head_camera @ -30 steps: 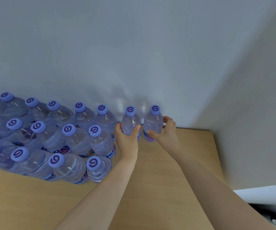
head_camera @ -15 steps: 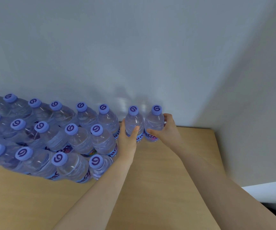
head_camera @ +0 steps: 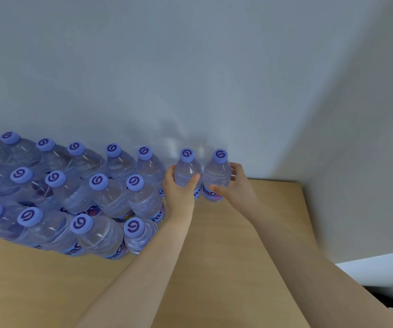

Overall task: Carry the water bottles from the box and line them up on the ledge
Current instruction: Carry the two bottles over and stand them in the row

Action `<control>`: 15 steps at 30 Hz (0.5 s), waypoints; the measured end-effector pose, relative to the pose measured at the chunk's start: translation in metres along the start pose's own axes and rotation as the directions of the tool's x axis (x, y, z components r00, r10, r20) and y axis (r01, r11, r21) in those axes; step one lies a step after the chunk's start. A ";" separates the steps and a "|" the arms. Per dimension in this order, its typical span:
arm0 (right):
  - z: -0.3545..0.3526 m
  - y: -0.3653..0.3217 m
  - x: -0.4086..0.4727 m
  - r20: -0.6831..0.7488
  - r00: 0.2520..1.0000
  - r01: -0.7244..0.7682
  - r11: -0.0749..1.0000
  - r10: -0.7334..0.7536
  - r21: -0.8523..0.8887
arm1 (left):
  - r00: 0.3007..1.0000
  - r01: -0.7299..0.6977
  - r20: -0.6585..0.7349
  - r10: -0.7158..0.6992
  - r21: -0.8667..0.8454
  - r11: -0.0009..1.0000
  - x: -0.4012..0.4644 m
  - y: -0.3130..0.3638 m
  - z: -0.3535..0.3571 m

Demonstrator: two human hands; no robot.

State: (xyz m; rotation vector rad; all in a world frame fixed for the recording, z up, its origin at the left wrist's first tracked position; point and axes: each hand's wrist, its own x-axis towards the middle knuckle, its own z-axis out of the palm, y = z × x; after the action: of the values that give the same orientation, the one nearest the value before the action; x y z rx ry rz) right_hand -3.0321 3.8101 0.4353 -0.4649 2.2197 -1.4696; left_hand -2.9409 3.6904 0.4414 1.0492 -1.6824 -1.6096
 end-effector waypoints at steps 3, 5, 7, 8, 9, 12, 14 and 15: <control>0.002 0.001 -0.003 -0.023 1.000 0.005 1.000 -0.005 -0.024 | 0.999 -0.027 0.030 0.024 0.083 0.996 0.000 -0.004 -0.004; 0.003 0.000 -0.003 -0.035 0.999 0.011 0.999 -0.012 -0.035 | 0.998 -0.024 0.064 0.016 0.128 0.992 0.001 -0.005 -0.005; 0.003 -0.001 -0.003 -0.041 0.999 0.013 0.999 -0.014 -0.035 | 0.994 -0.019 0.109 0.005 0.123 0.992 0.002 -0.006 -0.007; 0.004 0.000 -0.003 -0.043 0.999 0.016 0.999 -0.017 -0.037 | 0.992 -0.020 0.124 0.008 0.101 0.995 0.002 -0.005 -0.008; 0.004 0.000 -0.004 -0.044 0.999 0.020 0.999 -0.022 -0.039 | 0.991 -0.024 0.130 0.016 0.066 0.998 0.001 -0.005 -0.009; 0.005 0.000 -0.006 -0.049 0.998 0.025 0.999 -0.027 -0.027 | 0.992 -0.030 0.118 0.033 -0.021 0.999 0.000 -0.004 -0.010; 0.006 -0.002 -0.007 -0.051 0.998 0.022 1.000 -0.023 -0.021 | 0.992 -0.026 0.122 0.030 -0.028 0.999 -0.002 -0.003 -0.010; 0.006 -0.003 -0.008 -0.055 0.998 0.018 1.000 -0.019 -0.016 | 0.991 -0.025 0.131 0.029 -0.028 0.999 -0.002 -0.002 -0.010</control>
State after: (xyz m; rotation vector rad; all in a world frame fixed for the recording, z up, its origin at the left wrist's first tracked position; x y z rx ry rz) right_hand -3.0221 3.8078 0.4370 -0.4558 2.2767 -1.4926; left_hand -2.9308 3.6865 0.4404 0.9213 -1.7481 -1.7116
